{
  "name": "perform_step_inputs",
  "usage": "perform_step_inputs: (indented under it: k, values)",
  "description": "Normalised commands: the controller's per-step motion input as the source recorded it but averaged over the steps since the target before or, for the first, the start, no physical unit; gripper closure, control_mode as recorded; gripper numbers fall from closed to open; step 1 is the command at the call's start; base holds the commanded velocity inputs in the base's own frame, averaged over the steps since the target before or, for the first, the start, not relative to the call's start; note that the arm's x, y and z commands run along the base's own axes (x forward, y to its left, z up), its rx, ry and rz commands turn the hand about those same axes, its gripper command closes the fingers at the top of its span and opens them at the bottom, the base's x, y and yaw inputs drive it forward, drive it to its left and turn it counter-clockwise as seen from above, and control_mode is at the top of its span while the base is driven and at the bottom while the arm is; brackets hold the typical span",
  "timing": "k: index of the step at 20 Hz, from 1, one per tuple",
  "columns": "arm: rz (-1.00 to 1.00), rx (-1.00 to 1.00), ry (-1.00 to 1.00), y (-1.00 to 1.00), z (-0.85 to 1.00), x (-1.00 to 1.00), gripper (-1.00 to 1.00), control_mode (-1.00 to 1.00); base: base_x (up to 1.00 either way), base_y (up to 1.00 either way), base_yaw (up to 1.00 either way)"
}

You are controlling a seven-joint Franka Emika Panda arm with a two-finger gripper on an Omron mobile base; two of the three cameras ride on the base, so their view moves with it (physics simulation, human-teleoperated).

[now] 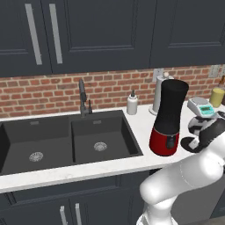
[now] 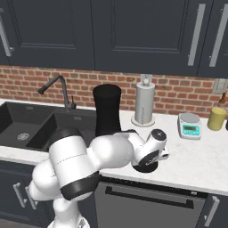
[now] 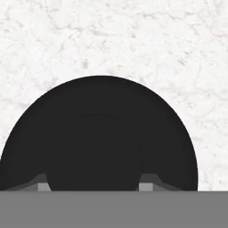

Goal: Close the lid blender by securely placing the lid on top.

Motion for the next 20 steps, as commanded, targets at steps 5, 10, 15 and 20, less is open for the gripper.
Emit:
perform_step_inputs:
  k: [5,10,15,20]
  values:
    - [0.00,0.00,0.00,0.00,0.36,-0.13,1.00,-1.00,0.00,0.00,0.00]
    - [0.00,0.00,0.00,0.00,0.55,-0.19,1.00,-1.00,0.00,0.00,0.00]
    - [0.00,0.00,0.00,0.00,0.58,-0.23,1.00,-1.00,0.00,0.00,0.00]
    - [-0.01,0.00,0.00,0.00,0.62,-0.25,1.00,-1.00,0.00,0.00,0.00]
